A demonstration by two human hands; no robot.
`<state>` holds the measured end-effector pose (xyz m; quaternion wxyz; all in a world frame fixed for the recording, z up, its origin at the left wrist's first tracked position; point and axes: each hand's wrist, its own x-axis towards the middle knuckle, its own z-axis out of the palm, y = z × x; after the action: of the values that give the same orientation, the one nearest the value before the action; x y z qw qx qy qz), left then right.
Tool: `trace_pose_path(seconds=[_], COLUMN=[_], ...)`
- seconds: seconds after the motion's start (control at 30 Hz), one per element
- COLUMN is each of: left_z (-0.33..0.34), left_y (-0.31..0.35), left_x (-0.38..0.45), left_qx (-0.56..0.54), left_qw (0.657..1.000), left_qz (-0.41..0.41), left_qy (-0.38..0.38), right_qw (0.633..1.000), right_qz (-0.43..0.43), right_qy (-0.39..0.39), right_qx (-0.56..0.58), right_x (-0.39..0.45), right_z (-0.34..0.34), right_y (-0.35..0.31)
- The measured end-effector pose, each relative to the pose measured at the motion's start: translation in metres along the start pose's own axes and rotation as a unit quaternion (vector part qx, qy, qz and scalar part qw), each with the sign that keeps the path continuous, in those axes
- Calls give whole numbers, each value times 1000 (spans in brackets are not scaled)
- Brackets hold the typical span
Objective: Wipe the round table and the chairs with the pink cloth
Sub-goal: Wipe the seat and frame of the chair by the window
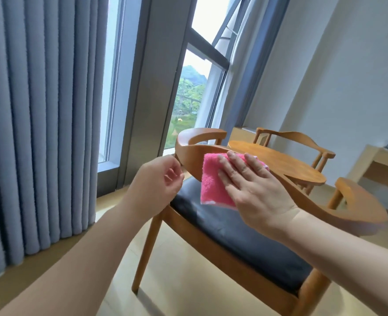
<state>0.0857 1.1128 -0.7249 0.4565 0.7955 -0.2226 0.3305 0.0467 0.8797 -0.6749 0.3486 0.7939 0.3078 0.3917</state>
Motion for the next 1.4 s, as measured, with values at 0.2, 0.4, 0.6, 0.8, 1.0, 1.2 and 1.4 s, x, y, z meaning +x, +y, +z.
trace_pose_path(seconds=[0.2,0.4,0.6,0.8,1.0,1.2,1.4], left_z=[-13,-40,-49,-55,-50,-54,-45], left_y=[-24,-32,-39,-49,-63,-71,-72], left_x=[-40,-55,-41,-49,-52,-43,-47], left_qx=[56,110,120,122,126,128,135], left_qw=[998,992,992,992,990,990,989], left_qz=[34,36,34,8,2,11,14], left_qy=[-2,-42,-23,-40,-55,-50,-58], right_qw=[990,973,955,929,915,930,960], right_qz=[37,59,82,93,119,70,40], right_qy=[-80,-198,-233,-288,-314,-293,-225], right_qx=[-107,-108,-163,-213,-226,-209,-161], right_x=[13,37,106,146,169,173,136], right_z=[-2,12,36,63,78,70,47], right_y=[-11,-39,-61,-80,-85,-85,-68])
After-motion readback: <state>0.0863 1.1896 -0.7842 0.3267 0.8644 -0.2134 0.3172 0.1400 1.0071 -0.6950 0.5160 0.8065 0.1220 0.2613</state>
